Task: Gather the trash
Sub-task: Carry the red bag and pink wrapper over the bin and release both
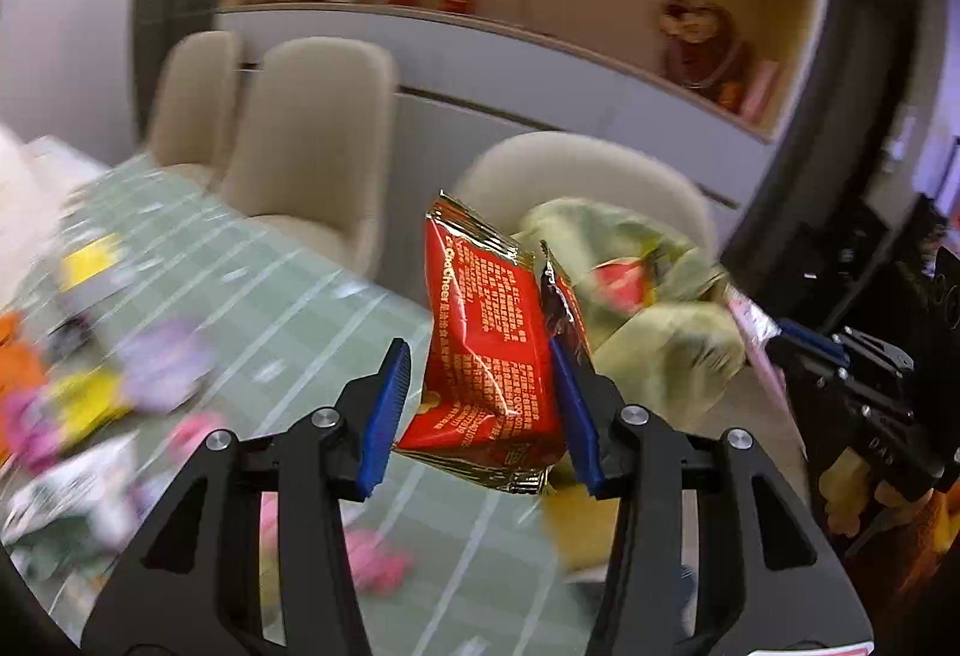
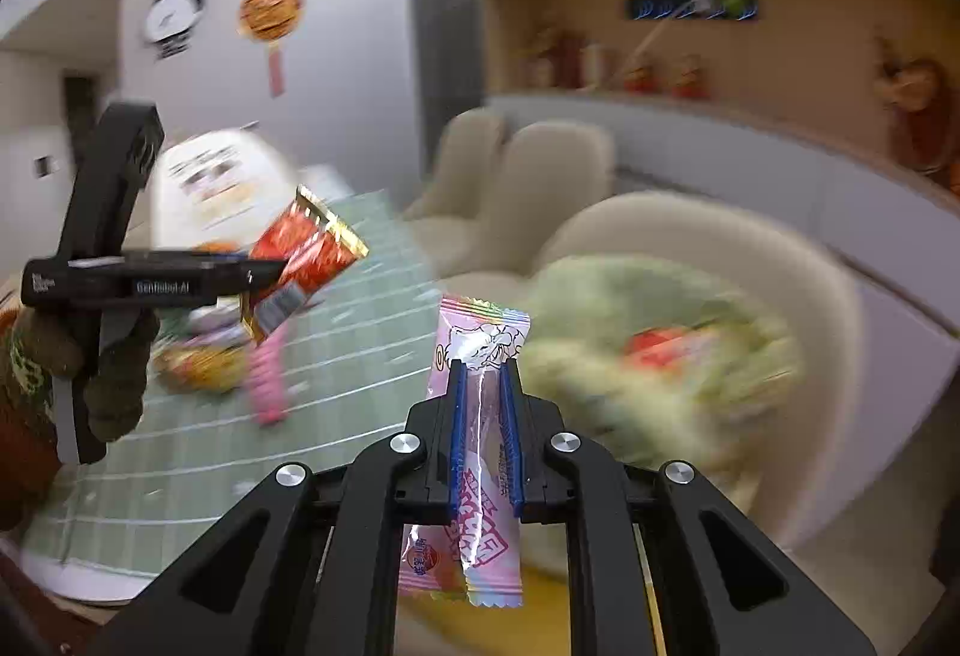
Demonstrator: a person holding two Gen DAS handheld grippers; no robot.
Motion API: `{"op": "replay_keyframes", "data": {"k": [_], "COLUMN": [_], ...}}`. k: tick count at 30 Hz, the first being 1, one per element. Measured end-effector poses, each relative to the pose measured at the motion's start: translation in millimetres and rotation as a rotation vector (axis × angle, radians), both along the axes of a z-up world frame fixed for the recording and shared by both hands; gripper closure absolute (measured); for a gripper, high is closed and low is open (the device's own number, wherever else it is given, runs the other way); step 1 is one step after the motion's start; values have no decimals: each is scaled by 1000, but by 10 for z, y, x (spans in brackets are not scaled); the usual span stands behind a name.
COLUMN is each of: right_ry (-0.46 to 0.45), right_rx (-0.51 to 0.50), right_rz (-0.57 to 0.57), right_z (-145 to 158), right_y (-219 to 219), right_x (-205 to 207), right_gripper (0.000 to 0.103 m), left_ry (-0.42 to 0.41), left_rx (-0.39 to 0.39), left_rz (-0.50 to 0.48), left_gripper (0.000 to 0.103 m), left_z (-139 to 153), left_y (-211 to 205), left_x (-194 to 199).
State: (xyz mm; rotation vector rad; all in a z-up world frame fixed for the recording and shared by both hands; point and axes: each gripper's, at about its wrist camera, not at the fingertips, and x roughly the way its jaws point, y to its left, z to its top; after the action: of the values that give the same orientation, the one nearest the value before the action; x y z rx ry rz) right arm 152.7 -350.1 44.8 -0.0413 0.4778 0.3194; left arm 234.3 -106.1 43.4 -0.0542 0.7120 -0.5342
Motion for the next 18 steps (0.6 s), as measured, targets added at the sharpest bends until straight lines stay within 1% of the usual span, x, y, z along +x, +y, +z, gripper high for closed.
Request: {"op": "replay_keyframes", "data": {"k": [3, 5, 8, 11, 16, 18], "right_ry": [-36, -39, -32, -29, -18, -22], "right_rx": [-23, -14, 4, -6, -43, -56], "right_rz": [-94, -149, -190, -213, -234, -243], "right_z": [137, 177, 175, 154, 177, 205], "right_y": [-342, -563, -770, -855, -864, -833], "right_x": [81, 161, 259, 362, 505, 538], "right_gripper": [91, 91, 91, 91, 91, 91], "left_ry": [29, 31, 29, 46, 65, 72], "left_rx": [-80, -94, -90, -63, -67, -44], "left_rz": [-93, -117, -131, -137, -180, -194], "left_gripper": [58, 58, 58, 58, 58, 58], "left_z": [88, 122, 117, 70, -11, -48], "left_y": [-416, -636, -988, -1231, -1464, -1518], "left_x": [334, 486, 704, 838, 983, 1028]}}
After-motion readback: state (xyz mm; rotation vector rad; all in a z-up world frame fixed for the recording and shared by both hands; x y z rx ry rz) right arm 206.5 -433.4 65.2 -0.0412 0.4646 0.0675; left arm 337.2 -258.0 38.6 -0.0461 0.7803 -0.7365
